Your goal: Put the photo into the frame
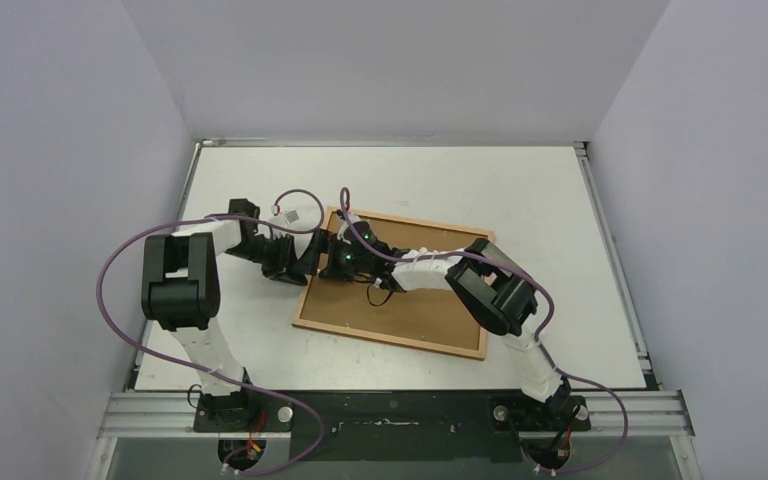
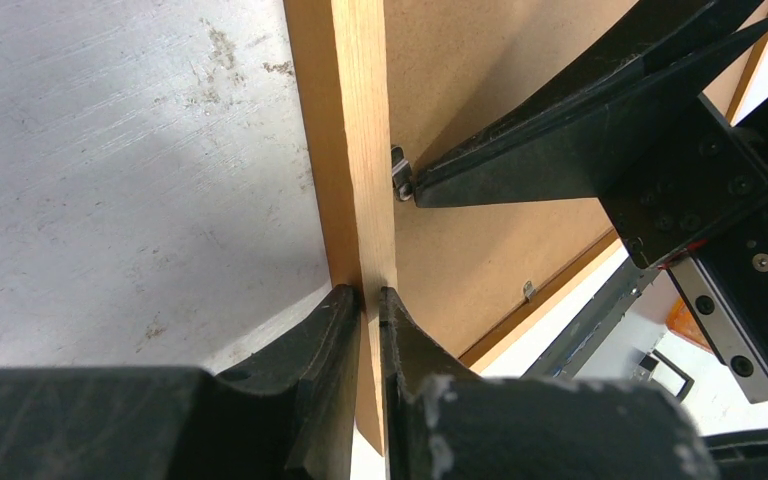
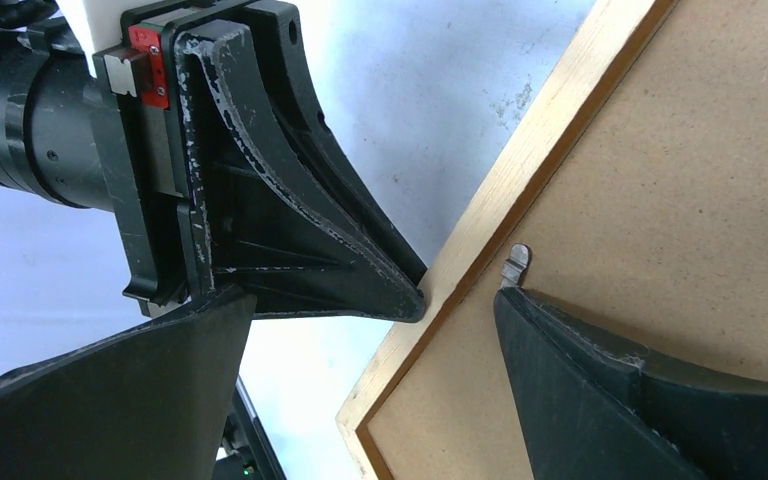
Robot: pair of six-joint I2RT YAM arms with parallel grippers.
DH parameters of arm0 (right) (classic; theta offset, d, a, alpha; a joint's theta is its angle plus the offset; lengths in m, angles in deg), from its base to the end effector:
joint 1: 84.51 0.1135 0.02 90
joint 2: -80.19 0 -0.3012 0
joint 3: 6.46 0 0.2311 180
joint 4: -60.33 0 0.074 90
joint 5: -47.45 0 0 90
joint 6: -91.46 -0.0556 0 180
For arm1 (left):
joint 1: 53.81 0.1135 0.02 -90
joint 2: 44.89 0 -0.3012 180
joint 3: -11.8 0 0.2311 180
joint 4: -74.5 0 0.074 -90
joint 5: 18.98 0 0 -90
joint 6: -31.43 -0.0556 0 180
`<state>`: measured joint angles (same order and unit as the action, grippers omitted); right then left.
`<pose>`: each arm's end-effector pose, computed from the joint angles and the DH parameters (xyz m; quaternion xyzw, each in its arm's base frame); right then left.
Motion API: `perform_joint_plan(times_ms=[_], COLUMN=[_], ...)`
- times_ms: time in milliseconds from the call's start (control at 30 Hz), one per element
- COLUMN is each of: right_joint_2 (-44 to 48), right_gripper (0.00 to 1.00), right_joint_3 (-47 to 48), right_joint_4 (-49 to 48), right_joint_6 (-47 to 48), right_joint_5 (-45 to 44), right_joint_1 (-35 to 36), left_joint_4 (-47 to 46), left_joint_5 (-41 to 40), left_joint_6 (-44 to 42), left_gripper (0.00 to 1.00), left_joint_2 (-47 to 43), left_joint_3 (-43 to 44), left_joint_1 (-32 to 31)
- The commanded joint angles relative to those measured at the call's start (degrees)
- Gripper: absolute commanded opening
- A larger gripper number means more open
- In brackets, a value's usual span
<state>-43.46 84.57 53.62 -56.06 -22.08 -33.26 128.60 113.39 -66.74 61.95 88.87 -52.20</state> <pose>0.2946 0.3982 0.1846 -0.0485 0.8381 0.5122 0.1816 0.3211 -0.0285 0.1726 0.0726 0.9285 -0.3553 0.0804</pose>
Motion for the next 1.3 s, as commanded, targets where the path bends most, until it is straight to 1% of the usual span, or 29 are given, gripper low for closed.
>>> perform_joint_plan(times_ms=[0,533,633,767,933,1100,1267], right_joint_2=[-1.62,-4.28,-1.57,4.74,8.85,7.68,4.35], right_gripper=[0.96,0.96,0.96,0.95,0.95,0.95,0.96], right_joint_3=[2.02,5.74,4.91,1.56,-3.06,-5.1,-3.56], right_joint_4=[0.54,-0.06,-0.18,-0.23,-2.08,-2.8,-3.02], right_joint_6=[0.8,2.35,4.51,7.92,8.28,7.98,8.44], right_joint_5=[-0.03,0.09,0.04,-0.58,0.4,0.16,-0.4], right_joint_1=[0.78,1.05,1.1,0.7,-0.75,-1.58,-1.29], left_joint_4=[-1.96,-1.78,-1.61,-1.35,-1.34,-1.34,-1.34], left_joint_5=[0.89,1.23,1.09,0.87,0.83,0.87,0.87], left_joint_6=[-0.98,-1.13,-1.28,-1.71,-1.77,-1.45,-1.19], left_gripper=[0.1,0.09,0.09,0.09,0.09,0.09,0.09], left_joint_2=[0.86,0.97,1.12,0.99,1.28,1.27,1.51], left_joint_3=[-0.81,-0.86,-0.8,-0.89,-0.8,-0.59,-0.53], left_joint_1=[-0.37,-0.82,-0.82,-0.65,-0.58,-0.61,-0.64])
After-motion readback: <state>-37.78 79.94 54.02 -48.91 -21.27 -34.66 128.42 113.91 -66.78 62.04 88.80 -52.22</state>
